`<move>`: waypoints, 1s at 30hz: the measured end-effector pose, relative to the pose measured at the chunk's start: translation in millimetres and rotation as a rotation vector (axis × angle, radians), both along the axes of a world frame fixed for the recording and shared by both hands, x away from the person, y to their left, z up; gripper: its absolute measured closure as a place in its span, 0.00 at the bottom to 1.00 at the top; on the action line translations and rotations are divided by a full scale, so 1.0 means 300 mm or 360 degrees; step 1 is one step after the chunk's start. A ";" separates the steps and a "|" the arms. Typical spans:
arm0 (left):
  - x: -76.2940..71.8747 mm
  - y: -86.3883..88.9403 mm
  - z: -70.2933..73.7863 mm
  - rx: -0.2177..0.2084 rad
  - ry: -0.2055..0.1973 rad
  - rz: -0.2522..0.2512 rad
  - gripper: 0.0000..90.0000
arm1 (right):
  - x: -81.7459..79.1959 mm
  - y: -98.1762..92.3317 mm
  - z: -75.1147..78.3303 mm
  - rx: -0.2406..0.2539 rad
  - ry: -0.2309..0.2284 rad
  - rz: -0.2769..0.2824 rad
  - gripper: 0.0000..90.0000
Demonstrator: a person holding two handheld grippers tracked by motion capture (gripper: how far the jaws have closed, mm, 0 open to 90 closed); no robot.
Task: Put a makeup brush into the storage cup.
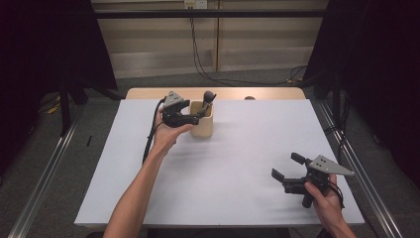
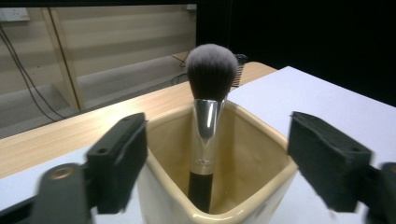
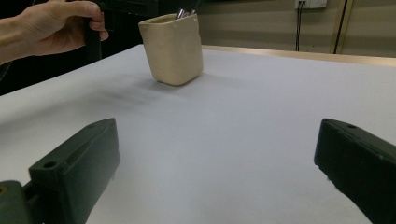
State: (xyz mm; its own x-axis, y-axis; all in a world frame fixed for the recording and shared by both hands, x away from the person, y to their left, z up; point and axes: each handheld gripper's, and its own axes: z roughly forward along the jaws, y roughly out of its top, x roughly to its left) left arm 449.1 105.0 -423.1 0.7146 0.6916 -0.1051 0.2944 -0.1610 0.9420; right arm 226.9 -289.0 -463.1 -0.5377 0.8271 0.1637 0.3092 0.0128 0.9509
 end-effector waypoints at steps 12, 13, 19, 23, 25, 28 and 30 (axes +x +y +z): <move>-0.006 0.042 0.030 -0.0035 0.0002 -0.0012 0.01 | 0.011 -0.013 -0.010 0.0019 0.0007 -0.0017 0.00; -0.007 0.046 0.034 -0.0028 -0.0004 -0.0009 0.01 | 0.015 -0.014 -0.012 0.0022 0.0016 -0.0019 0.00; -0.021 0.076 0.047 -0.0060 -0.0012 -0.0001 0.01 | 0.017 -0.015 -0.012 0.0023 0.0025 -0.0022 0.00; -0.036 0.085 0.042 -0.0041 -0.0010 -0.0010 0.01 | 0.012 -0.016 -0.014 0.0011 0.0020 -0.0024 0.00; -0.043 0.091 0.041 -0.0039 0.0000 -0.0011 0.01 | 0.007 -0.018 -0.013 0.0014 0.0024 -0.0028 0.00; -0.063 0.101 0.039 -0.0018 -0.0003 -0.0004 0.03 | 0.003 -0.019 -0.011 0.0017 0.0025 -0.0040 0.00; -0.076 0.109 0.037 0.0000 -0.0004 0.0007 0.03 | 0.000 -0.022 -0.008 0.0007 0.0013 -0.0059 0.00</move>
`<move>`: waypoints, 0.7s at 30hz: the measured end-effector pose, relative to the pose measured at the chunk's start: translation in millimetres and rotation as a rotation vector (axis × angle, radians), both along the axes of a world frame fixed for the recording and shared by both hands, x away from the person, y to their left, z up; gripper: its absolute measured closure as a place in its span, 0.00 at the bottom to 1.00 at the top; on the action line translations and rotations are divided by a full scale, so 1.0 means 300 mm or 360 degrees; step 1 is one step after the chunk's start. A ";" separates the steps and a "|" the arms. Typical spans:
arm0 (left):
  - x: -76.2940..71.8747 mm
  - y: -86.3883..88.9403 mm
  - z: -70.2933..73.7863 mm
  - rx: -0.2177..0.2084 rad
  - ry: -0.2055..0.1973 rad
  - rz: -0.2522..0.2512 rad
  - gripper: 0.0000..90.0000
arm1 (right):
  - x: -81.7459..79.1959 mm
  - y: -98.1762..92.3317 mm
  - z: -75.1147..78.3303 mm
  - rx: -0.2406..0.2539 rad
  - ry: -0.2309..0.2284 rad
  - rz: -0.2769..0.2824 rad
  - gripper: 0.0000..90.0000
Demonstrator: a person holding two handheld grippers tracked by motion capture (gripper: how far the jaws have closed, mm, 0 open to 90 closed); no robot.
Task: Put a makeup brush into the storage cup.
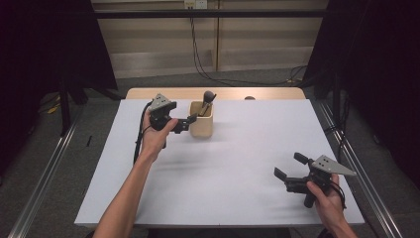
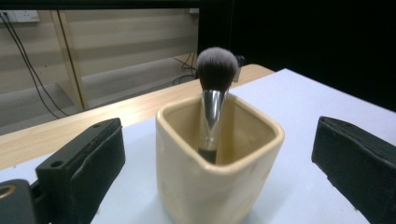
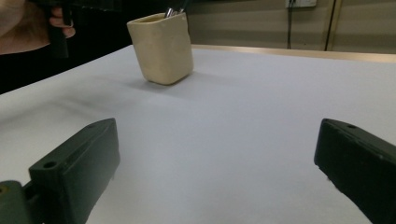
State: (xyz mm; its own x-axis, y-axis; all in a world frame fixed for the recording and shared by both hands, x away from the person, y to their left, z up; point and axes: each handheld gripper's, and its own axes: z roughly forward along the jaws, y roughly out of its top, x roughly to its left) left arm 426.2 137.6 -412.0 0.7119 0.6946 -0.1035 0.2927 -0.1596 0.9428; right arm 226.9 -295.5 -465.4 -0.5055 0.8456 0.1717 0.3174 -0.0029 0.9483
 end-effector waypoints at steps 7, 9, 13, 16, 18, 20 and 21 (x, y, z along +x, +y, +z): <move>-0.044 0.037 0.025 -0.0001 -0.0024 0.0002 0.03 | 0.000 -0.001 0.001 -0.0011 0.0008 -0.0009 0.00; -0.062 0.049 0.021 -0.0002 -0.0032 -0.0004 0.03 | -0.001 0.001 0.001 -0.0009 0.0012 -0.0004 0.00; -0.088 0.081 0.007 -0.0020 -0.0025 0.0013 0.04 | 0.000 0.001 0.000 -0.0009 0.0009 -0.0001 0.00; -0.102 0.105 0.001 -0.0026 -0.0012 0.0021 0.04 | 0.000 0.001 -0.001 -0.0011 0.0014 -0.0003 0.00; -0.115 0.120 0.000 -0.0023 -0.0016 0.0033 0.04 | -0.001 0.002 0.000 -0.0011 0.0013 0.0001 0.00; -0.123 0.130 -0.001 -0.0026 -0.0016 0.0044 0.04 | -0.001 0.003 0.000 -0.0012 0.0010 0.0001 0.00; -0.129 0.138 -0.002 -0.0010 -0.0020 0.0042 0.04 | -0.001 0.003 0.000 -0.0012 0.0011 0.0002 0.00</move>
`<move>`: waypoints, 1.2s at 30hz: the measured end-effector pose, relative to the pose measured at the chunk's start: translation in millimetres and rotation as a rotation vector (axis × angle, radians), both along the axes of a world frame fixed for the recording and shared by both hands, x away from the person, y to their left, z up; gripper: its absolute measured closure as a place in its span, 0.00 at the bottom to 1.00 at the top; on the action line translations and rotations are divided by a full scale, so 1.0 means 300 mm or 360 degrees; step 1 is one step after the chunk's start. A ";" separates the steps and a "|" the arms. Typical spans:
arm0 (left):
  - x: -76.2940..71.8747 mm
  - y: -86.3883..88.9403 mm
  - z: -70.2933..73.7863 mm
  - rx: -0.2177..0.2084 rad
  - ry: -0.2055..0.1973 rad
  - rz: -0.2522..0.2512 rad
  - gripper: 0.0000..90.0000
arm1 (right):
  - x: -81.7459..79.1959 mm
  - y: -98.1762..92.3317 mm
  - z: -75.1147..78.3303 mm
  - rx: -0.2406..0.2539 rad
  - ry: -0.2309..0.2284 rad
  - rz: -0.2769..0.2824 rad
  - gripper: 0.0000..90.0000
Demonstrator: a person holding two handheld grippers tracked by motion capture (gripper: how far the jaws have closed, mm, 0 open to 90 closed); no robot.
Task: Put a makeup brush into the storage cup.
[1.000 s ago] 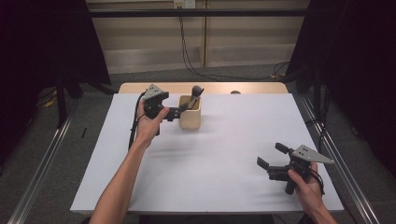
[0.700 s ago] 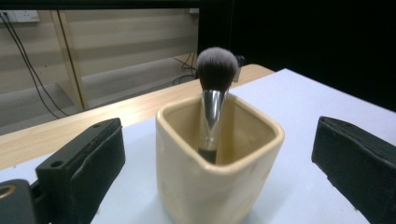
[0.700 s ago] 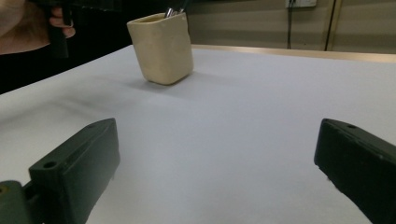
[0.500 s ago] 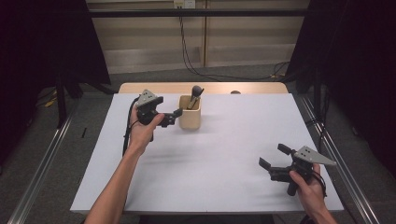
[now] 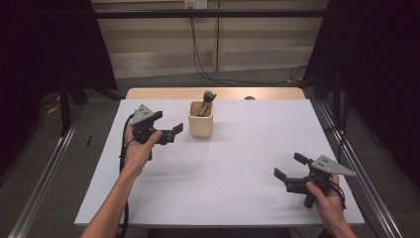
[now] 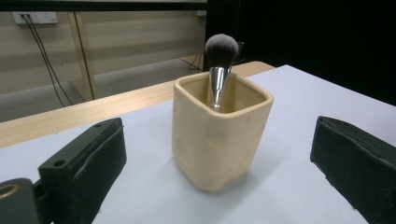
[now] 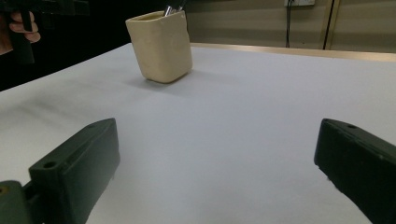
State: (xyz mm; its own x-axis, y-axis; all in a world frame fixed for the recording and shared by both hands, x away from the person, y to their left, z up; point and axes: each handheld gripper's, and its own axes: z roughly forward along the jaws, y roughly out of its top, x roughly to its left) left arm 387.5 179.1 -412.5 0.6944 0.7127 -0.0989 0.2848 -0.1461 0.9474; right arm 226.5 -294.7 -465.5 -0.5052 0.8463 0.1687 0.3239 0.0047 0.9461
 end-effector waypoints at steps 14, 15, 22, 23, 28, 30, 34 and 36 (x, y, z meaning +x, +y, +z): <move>-0.098 0.052 -0.002 -0.0015 -0.0009 -0.0035 0.02 | -0.004 0.000 0.002 -0.0012 -0.0005 -0.0002 0.00; -0.105 0.056 -0.002 -0.0005 -0.0009 -0.0030 0.02 | -0.005 0.000 0.002 -0.0014 -0.0010 -0.0003 0.00; -0.160 0.086 -0.003 0.0003 -0.0027 -0.0027 0.02 | -0.004 0.001 0.001 -0.0016 -0.0005 -0.0005 0.00; -0.165 0.091 -0.004 -0.0005 -0.0026 -0.0018 0.02 | -0.004 0.001 0.002 -0.0017 -0.0008 -0.0002 0.00; -0.192 0.115 -0.006 -0.0007 -0.0061 0.0046 0.02 | -0.005 0.000 0.002 -0.0017 -0.0004 -0.0007 0.00; -0.207 0.122 -0.010 -0.0001 -0.0062 0.0034 0.02 | -0.006 0.001 0.002 -0.0016 -0.0005 -0.0006 0.00; -0.238 0.134 -0.016 -0.0015 -0.0071 0.0033 0.02 | -0.007 0.003 0.003 -0.0017 -0.0005 -0.0001 0.00; -0.264 0.140 -0.013 -0.0018 -0.0086 0.0023 0.03 | -0.008 0.002 0.003 -0.0015 -0.0008 -0.0003 0.00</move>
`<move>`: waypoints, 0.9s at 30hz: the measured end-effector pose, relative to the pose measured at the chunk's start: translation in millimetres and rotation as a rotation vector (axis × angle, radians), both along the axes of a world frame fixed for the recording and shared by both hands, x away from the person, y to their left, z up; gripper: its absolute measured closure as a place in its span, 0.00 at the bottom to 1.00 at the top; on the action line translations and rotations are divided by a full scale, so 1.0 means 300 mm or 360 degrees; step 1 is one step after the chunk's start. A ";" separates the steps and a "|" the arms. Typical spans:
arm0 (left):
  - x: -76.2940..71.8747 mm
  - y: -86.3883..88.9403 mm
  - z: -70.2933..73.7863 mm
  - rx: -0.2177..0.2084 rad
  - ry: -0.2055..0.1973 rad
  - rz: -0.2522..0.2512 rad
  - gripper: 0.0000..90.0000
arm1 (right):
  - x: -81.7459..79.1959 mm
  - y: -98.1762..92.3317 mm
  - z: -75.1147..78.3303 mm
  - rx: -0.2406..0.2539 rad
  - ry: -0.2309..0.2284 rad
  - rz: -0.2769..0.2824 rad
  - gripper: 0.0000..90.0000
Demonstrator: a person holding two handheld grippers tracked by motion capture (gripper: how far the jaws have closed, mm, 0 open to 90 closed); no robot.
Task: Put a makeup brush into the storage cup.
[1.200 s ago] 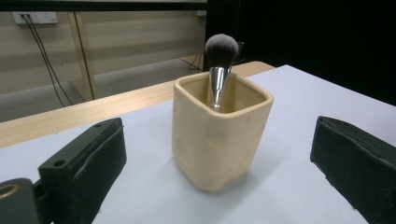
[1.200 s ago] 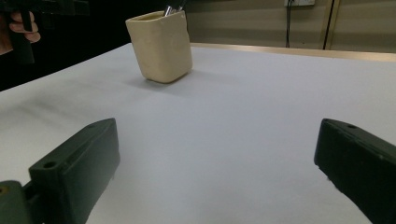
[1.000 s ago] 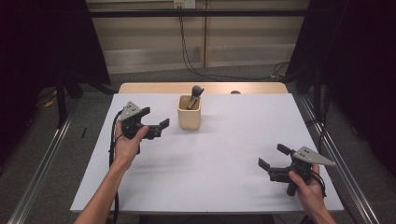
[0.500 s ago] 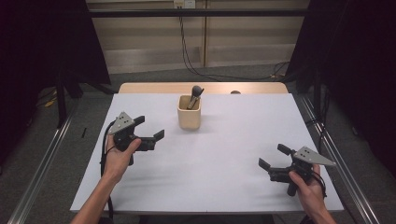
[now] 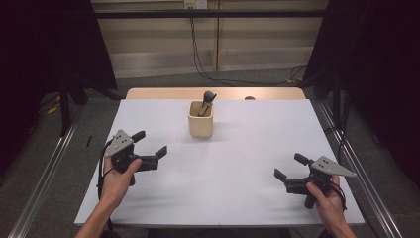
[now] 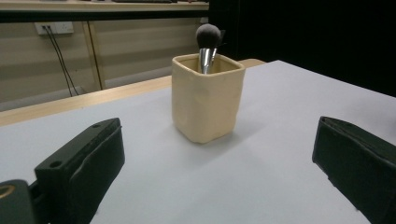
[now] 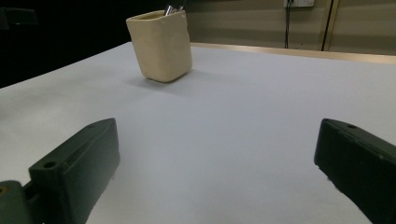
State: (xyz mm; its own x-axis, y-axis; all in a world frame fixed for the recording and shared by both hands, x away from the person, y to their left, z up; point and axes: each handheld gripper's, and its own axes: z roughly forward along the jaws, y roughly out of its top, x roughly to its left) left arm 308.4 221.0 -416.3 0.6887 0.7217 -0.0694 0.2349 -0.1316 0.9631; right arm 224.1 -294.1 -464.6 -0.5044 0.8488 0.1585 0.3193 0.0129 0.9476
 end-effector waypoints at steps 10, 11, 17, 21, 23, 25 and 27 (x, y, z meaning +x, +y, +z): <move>-0.059 0.051 -0.036 0.0019 0.0014 0.0058 0.02 | -0.004 0.004 0.003 -0.0013 -0.0010 0.0003 0.00; -0.063 0.057 -0.038 0.0015 0.0013 0.0066 0.02 | -0.004 0.004 0.003 -0.0014 -0.0010 0.0003 0.00; -0.106 0.083 -0.039 0.0038 0.0019 0.0066 0.03 | -0.006 0.003 0.003 -0.0013 -0.0017 -0.0005 0.00; -0.138 0.095 -0.048 0.0015 0.0024 0.0089 0.03 | -0.006 0.003 0.002 -0.0019 -0.0016 -0.0002 0.00; -0.145 0.096 -0.057 0.0016 0.0030 0.0087 0.03 | -0.006 0.003 0.002 -0.0020 -0.0012 -0.0004 0.00; -0.156 0.091 -0.064 0.0018 0.0041 0.0094 0.03 | -0.006 0.003 0.003 -0.0020 -0.0015 -0.0004 0.00; -0.170 0.088 -0.068 0.0030 0.0063 0.0069 0.03 | -0.006 0.003 0.004 -0.0021 -0.0019 -0.0002 0.00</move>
State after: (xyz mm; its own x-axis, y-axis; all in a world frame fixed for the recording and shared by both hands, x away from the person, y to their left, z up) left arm 257.5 247.5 -436.9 0.6540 0.7520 -0.0824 0.2788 -0.1383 0.9503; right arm 222.2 -293.2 -463.5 -0.5053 0.8513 0.1412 0.3081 0.0251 0.9510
